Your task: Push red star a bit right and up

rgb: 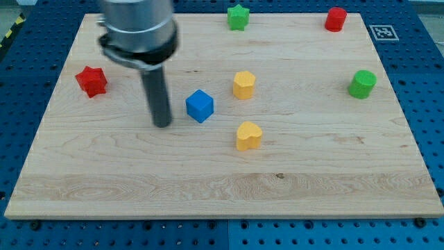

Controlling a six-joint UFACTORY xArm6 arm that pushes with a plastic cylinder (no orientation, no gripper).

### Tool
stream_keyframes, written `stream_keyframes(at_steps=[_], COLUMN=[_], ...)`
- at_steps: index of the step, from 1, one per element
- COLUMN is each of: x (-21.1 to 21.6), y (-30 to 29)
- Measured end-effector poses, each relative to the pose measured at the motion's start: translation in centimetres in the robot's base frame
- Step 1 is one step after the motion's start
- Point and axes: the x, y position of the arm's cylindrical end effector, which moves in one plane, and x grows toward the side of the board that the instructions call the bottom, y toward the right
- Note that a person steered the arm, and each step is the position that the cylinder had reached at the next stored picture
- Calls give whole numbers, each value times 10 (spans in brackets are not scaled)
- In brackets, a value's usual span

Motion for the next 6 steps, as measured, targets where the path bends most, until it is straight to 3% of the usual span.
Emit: stream_keyframes(at_steps=[1,2,4,6], x=[-8,-52,-65,-106], y=[-83,-133,-142,-96])
